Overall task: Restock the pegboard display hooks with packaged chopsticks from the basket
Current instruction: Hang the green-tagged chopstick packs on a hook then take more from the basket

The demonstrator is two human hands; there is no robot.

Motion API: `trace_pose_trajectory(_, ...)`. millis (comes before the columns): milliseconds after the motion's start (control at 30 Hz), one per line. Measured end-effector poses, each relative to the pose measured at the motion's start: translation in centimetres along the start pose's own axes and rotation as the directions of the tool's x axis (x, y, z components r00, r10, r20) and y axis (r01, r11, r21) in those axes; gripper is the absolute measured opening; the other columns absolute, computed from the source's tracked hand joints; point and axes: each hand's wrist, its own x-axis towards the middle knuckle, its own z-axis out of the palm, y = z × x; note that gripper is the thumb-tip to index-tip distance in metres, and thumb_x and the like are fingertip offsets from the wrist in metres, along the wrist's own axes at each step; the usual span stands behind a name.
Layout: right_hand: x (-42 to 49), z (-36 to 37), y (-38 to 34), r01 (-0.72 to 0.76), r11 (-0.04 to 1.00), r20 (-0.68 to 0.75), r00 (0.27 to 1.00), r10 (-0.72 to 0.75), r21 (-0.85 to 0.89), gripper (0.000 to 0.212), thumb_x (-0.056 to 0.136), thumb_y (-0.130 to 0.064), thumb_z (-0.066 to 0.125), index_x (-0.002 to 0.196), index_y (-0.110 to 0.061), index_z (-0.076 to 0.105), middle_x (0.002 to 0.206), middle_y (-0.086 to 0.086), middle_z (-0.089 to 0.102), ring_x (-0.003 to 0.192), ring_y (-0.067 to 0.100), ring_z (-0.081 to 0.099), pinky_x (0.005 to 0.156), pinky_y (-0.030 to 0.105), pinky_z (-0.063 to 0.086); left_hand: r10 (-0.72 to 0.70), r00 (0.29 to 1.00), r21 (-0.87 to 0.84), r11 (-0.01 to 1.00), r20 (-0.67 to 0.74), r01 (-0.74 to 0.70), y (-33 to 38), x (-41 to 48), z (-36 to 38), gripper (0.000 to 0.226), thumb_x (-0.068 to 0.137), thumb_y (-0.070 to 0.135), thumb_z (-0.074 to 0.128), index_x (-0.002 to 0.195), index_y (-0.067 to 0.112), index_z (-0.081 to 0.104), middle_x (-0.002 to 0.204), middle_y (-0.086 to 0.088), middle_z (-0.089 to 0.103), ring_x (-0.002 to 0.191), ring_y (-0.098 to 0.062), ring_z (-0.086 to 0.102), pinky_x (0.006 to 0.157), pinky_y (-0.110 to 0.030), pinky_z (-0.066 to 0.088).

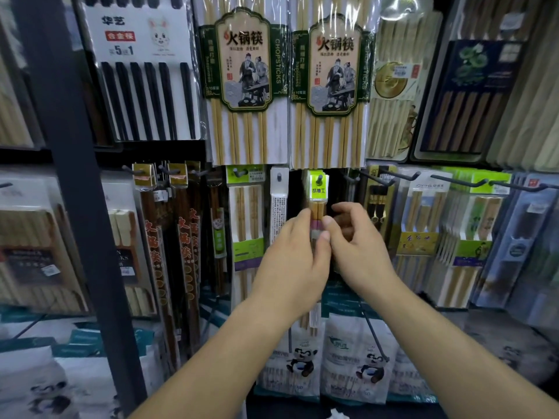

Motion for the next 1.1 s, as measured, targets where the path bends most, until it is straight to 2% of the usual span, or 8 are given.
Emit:
trace_pose_trajectory(100, -0.4, 0.6, 1.4, 0.027, 0.999, 0.174, 0.984, -0.033, 0.037, 0.050, 0.102, -0.058, 0.044, 0.151, -0.047, 0.035, 0.151, -0.016, 0.046, 0.128, -0.012, 0.046, 0.105, 0.025, 0.042, -0.149, 0.981, -0.415, 0.890, 0.126, 0.188, 0.1, 1.1, 1.1, 0.066, 0.101, 0.061, 0.035, 0.160, 0.035, 0.020, 0.160, 0.007, 0.039, 0.146, -0.011, 0.039, 0.119, -0.037, 0.035)
trace_pose_trajectory(167, -0.6, 0.9, 2.1, 0.025, 0.998, 0.238, 0.970, -0.037, 0.055, 0.064, 0.099, -0.066, 0.037, 0.158, -0.048, 0.019, 0.162, -0.024, 0.026, 0.143, -0.013, 0.027, 0.118, 0.027, 0.030, -0.233, 0.957, -0.565, 0.772, 0.172, 0.290, -0.1, 1.9, 1.7, 0.072, 0.100, 0.065, 0.035, 0.163, 0.038, 0.012, 0.164, 0.013, 0.030, 0.144, -0.001, 0.031, 0.121, -0.021, 0.025)
trace_pose_trajectory(267, -0.6, 1.7, 3.1, -0.020, 0.991, 0.287, 0.958, -0.020, 0.136, 0.072, 0.097, -0.073, 0.031, 0.160, -0.047, 0.009, 0.166, -0.026, 0.014, 0.151, -0.007, 0.015, 0.127, 0.036, 0.018, -0.301, 0.932, -0.637, 0.682, 0.203, 0.360, -0.4, 3.1, 2.4, 0.069, 0.105, 0.060, 0.036, 0.164, 0.038, 0.009, 0.151, 0.024, 0.028, 0.121, 0.017, 0.033, 0.084, 0.013, 0.019)
trace_pose_trajectory(367, -0.4, 2.9, 3.5, -0.030, 0.981, 0.289, 0.957, -0.028, 0.194, 0.081, 0.089, -0.084, 0.022, 0.159, -0.048, 0.005, 0.165, -0.031, 0.009, 0.147, -0.017, 0.010, 0.123, 0.023, 0.013, -0.305, 0.926, -0.733, 0.574, 0.222, 0.365, -0.8, 3.9, 3.6, 0.067, 0.105, 0.057, 0.039, 0.163, 0.040, 0.010, 0.165, 0.013, 0.028, 0.139, 0.001, 0.031, 0.112, -0.018, 0.026)
trace_pose_trajectory(500, 0.3, 4.3, 4.2, -0.050, 0.965, 0.268, 0.963, -0.022, 0.257, 0.076, 0.094, -0.076, 0.017, 0.161, -0.043, 0.005, 0.165, -0.031, 0.008, 0.143, -0.023, 0.008, 0.114, 0.006, 0.013, -0.311, 0.932, -0.756, 0.561, 0.184, 0.337, -1.2, 4.6, 4.5, 0.060, 0.107, 0.055, 0.036, 0.162, 0.038, 0.019, 0.163, 0.014, 0.033, 0.139, 0.001, 0.031, 0.112, -0.025, 0.023)
trace_pose_trajectory(733, 2.1, 5.5, 5.6, -0.082, 0.953, 0.265, 0.964, 0.001, 0.293, 0.085, 0.089, -0.084, 0.020, 0.161, -0.042, 0.008, 0.166, -0.027, 0.012, 0.146, -0.017, 0.012, 0.123, 0.023, 0.013, -0.362, 0.919, -0.764, 0.546, 0.156, 0.344, -1.8, 6.2, 5.4, 0.059, 0.107, 0.053, 0.037, 0.161, 0.032, 0.027, 0.161, 0.008, 0.039, 0.148, -0.011, 0.034, 0.124, -0.037, 0.023)
trace_pose_trajectory(967, 1.0, 4.6, 6.1, -0.098, 0.960, 0.309, 0.951, 0.014, 0.260, 0.088, 0.086, -0.087, 0.021, 0.161, -0.044, 0.004, 0.166, -0.028, 0.010, 0.138, -0.027, 0.015, 0.111, 0.008, 0.017, -0.353, 0.908, -0.773, 0.502, 0.227, 0.388, -1.4, 5.2, 5.2, 0.063, 0.107, 0.055, 0.037, 0.163, 0.037, 0.016, 0.167, 0.012, 0.028, 0.152, -0.008, 0.025, 0.123, -0.033, 0.019)
trace_pose_trajectory(1100, -2.0, 3.0, 6.2, -0.153, 0.966, 0.282, 0.955, 0.090, 0.208, 0.072, 0.093, -0.077, 0.024, 0.159, -0.050, 0.009, 0.163, -0.030, 0.016, 0.143, -0.018, 0.021, 0.117, 0.020, 0.021, -0.335, 0.888, -0.735, 0.506, 0.315, 0.451, 0.0, 2.2, 3.7, 0.070, 0.105, 0.060, 0.031, 0.163, 0.038, 0.000, 0.169, 0.018, 0.012, 0.137, 0.008, 0.016, 0.110, -0.021, 0.015)
